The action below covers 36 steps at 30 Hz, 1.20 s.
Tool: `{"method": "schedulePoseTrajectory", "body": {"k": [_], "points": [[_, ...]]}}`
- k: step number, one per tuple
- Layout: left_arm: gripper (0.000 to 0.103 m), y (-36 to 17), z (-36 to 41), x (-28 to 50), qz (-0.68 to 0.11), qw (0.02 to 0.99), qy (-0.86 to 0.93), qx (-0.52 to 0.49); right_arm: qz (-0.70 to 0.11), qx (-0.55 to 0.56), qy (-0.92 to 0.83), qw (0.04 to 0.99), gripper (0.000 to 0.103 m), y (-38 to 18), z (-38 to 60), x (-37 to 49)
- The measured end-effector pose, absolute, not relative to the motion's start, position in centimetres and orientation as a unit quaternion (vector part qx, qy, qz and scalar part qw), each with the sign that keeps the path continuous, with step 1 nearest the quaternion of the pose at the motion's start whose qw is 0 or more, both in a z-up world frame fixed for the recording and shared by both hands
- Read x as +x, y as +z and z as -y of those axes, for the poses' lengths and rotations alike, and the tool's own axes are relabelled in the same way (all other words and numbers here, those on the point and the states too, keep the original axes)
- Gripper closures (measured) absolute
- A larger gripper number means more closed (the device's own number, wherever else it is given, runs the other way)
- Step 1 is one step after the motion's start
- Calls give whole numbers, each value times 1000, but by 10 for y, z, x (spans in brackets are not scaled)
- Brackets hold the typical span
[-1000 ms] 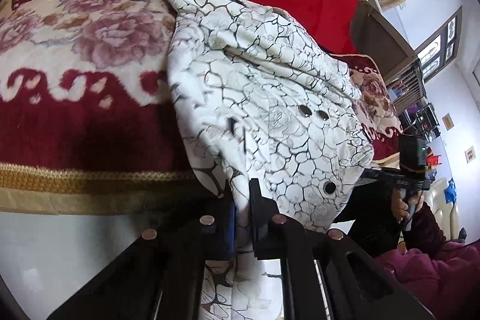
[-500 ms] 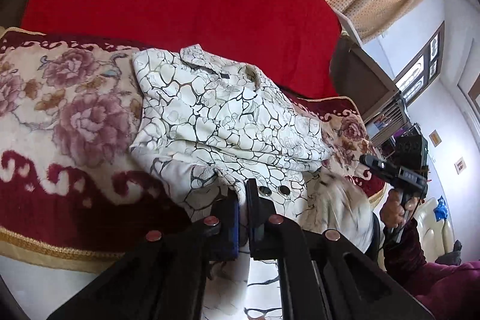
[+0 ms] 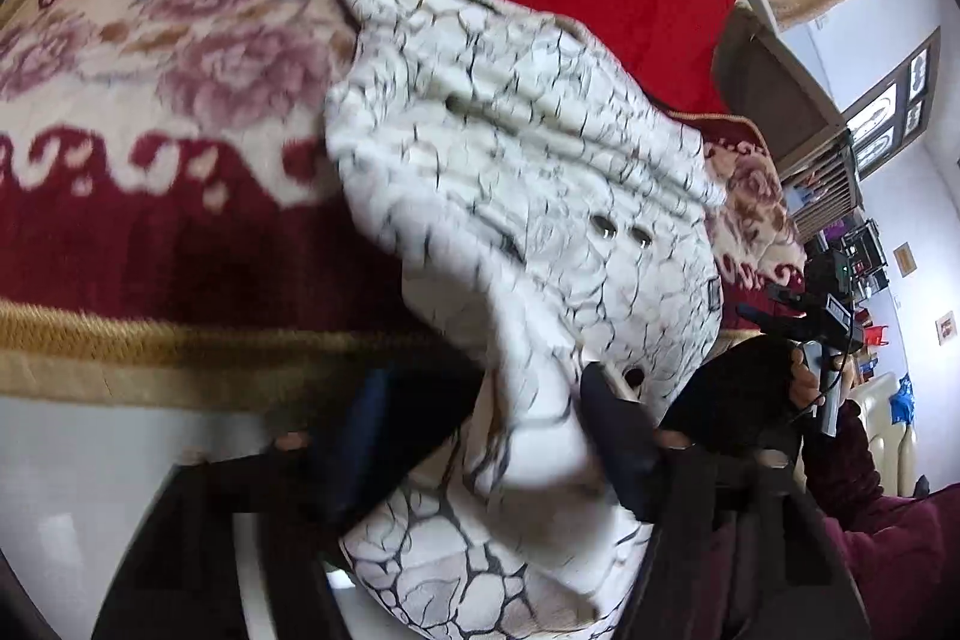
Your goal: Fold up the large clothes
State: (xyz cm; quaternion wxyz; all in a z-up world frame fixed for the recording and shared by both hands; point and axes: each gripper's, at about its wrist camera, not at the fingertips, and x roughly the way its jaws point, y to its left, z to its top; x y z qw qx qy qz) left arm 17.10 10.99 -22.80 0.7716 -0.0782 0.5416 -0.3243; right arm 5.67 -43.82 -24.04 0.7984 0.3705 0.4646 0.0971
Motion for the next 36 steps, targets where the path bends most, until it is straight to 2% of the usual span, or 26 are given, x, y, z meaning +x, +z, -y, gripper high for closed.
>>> {"method": "schedulePoseTrajectory", "body": {"k": [5,11,14,15,16,17,18,22,24,29,36], "points": [[34,-232,-106,148,-528,770,-348,-82,-541,316,49,778,4,-277,430,71],[35,-216,-104,135,-493,772,-391,-84,-630,292,109,711,4,-347,397,91],[48,-215,-94,139,-491,765,-410,-80,-624,270,117,724,6,-356,386,92],[55,-216,-90,139,-495,763,-410,-74,-625,258,128,726,16,-355,381,92],[62,-218,-84,139,-498,760,-412,-66,-626,245,149,725,51,-353,375,91],[65,-220,-81,139,-501,758,-413,-59,-622,216,165,734,71,-344,364,89],[72,-222,-78,140,-507,754,-414,-54,-616,206,169,741,80,-337,358,87],[87,-228,-70,141,-520,749,-410,-37,-568,224,221,760,88,-295,333,81],[91,-227,-69,142,-520,751,-405,-33,-538,231,243,773,89,-272,326,82],[94,-207,-72,151,-496,763,-409,-63,-450,242,297,807,91,-200,316,95],[95,-144,-87,210,-433,795,-403,-132,-319,294,298,851,92,-123,352,131]]}}
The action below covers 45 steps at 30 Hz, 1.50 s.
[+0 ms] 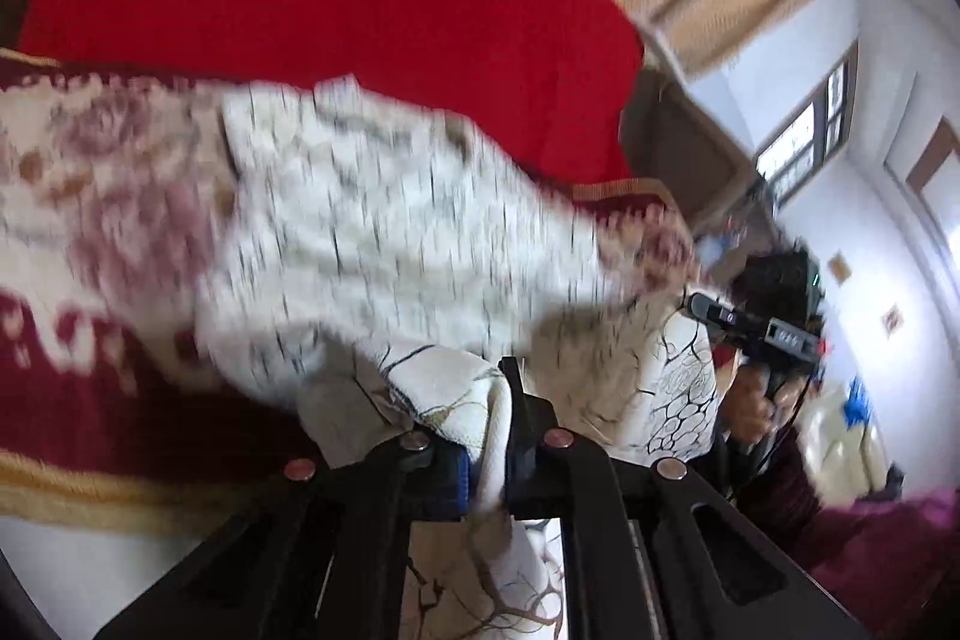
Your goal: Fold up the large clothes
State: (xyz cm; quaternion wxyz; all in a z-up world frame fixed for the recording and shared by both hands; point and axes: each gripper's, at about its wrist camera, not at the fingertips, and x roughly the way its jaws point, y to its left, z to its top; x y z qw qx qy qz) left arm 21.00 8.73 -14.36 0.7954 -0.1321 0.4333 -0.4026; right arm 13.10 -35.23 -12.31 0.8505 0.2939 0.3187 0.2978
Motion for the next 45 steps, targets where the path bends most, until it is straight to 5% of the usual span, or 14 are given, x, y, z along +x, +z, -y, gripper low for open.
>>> {"method": "schedulePoseTrajectory", "body": {"k": [8,14,17,18,19,23,27,34,38,45], "points": [[95,-131,-124,357,-411,816,-306,-268,-207,497,147,830,92,-136,484,231],[93,-201,-89,439,-464,800,-218,-311,-270,581,71,764,91,-216,531,292],[65,-238,-89,450,-459,768,-192,-402,-275,591,81,754,64,-222,535,294],[50,-248,-93,447,-446,756,-194,-439,-270,584,86,761,36,-217,537,289],[46,-253,-97,445,-434,750,-195,-460,-260,577,83,770,24,-208,537,285],[46,-243,-106,441,-425,740,-194,-484,-232,529,99,810,24,-174,531,271],[40,-204,-94,422,-401,781,-240,-414,-266,471,156,827,24,-144,507,258],[39,-147,-96,362,-285,874,-229,-321,-202,345,252,881,24,-86,454,204],[39,-141,-60,339,-328,871,-286,-229,-284,299,317,854,27,-95,396,213],[39,-170,32,293,-405,796,-449,-29,-471,189,331,796,50,-159,299,243]]}}
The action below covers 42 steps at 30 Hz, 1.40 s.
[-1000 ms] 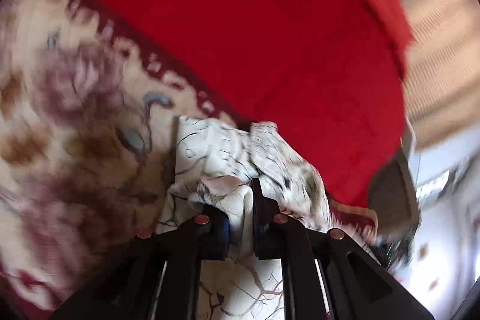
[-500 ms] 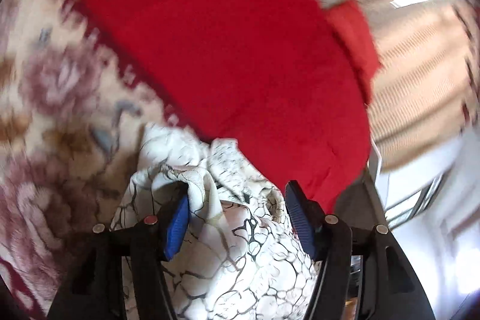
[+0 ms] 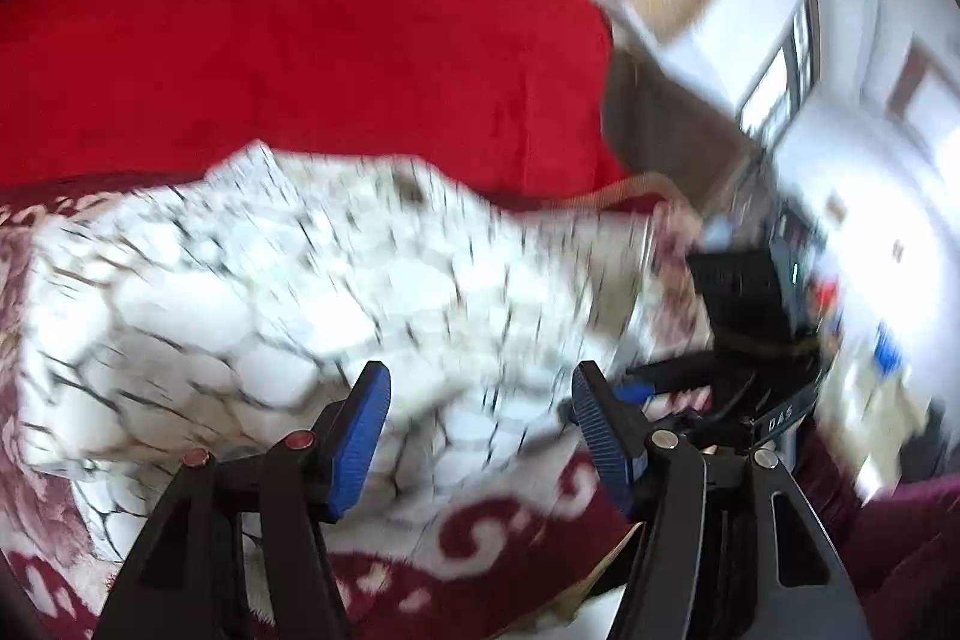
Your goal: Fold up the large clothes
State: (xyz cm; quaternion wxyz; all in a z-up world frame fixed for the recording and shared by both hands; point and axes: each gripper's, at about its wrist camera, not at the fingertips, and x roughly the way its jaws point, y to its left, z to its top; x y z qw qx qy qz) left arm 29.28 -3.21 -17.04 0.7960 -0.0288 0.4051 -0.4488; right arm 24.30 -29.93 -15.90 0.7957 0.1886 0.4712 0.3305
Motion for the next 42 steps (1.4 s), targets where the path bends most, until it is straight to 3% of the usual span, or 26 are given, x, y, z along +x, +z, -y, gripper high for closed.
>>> {"method": "schedulePoseTrajectory", "body": {"k": [2,3,7,18,23,25,31,37,42], "points": [[39,-188,35,305,-439,788,-431,-21,-493,176,311,793,52,-170,294,249],[39,-195,32,312,-450,786,-422,-30,-494,178,308,793,57,-170,296,251],[40,-207,15,346,-466,783,-403,-86,-442,192,279,831,63,-136,320,259],[40,-167,-5,411,-306,885,-268,-227,-350,247,130,894,63,-111,382,345],[40,-145,-4,385,-234,922,-254,-176,-276,341,80,895,58,-115,431,342],[34,-139,-8,375,-220,924,-265,-166,-264,350,78,895,57,-112,438,334],[33,-147,-17,373,-270,887,-324,-186,-289,302,99,903,56,-94,413,306],[33,-172,-7,385,-353,858,-330,-173,-417,237,99,872,56,-113,392,310],[33,-199,-12,409,-395,854,-276,-198,-449,246,107,852,56,-122,413,312]]}}
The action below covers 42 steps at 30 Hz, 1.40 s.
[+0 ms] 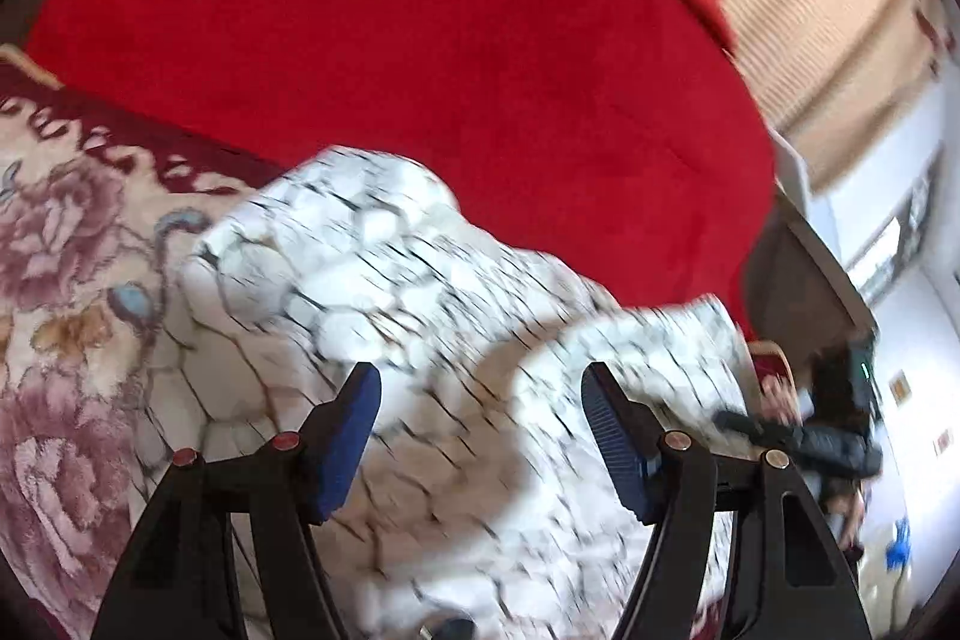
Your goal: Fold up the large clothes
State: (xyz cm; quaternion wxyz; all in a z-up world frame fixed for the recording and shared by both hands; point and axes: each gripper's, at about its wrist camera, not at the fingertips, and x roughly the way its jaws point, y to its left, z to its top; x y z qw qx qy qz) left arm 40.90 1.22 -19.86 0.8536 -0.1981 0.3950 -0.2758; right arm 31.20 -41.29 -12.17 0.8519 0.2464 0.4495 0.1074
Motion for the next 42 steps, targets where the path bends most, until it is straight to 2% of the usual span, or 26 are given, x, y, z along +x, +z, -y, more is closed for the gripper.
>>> {"method": "schedulePoseTrajectory", "body": {"k": [4,6,8,13,18,24,30,32,33,35,36,38,39,40,42], "points": [[32,-201,-30,429,-386,865,-217,-235,-444,263,71,853,53,-129,440,316],[32,-203,-33,436,-380,882,-172,-220,-403,271,-24,874,53,-130,461,315],[32,-205,-32,441,-377,891,-138,-211,-322,286,-89,898,53,-128,483,303],[29,-210,-13,450,-389,902,-102,-157,-266,346,-62,898,52,-117,509,283],[28,-203,-6,457,-394,897,-93,-177,-290,335,43,896,50,-106,490,279],[24,-203,5,471,-406,899,-60,-152,-331,306,84,889,49,-120,465,290],[24,-219,13,485,-444,887,-46,-119,-375,354,87,852,49,-154,461,306],[25,-230,17,491,-462,880,-40,-101,-365,372,90,849,49,-155,463,308],[27,-234,18,492,-466,879,-38,-95,-351,379,98,851,49,-151,467,306],[43,-234,19,491,-462,883,-28,-81,-310,379,123,863,49,-139,471,297],[61,-232,20,489,-457,886,-23,-74,-303,374,132,867,49,-133,473,294],[73,-228,18,485,-448,889,-37,-83,-307,358,130,872,49,-128,473,293],[83,-227,16,483,-443,891,-38,-87,-311,356,122,873,49,-131,473,292],[98,-223,13,480,-434,895,-44,-91,-318,358,115,870,49,-136,474,293],[100,-212,8,473,-411,904,-55,-99,-332,369,104,862,49,-145,475,296]]}}
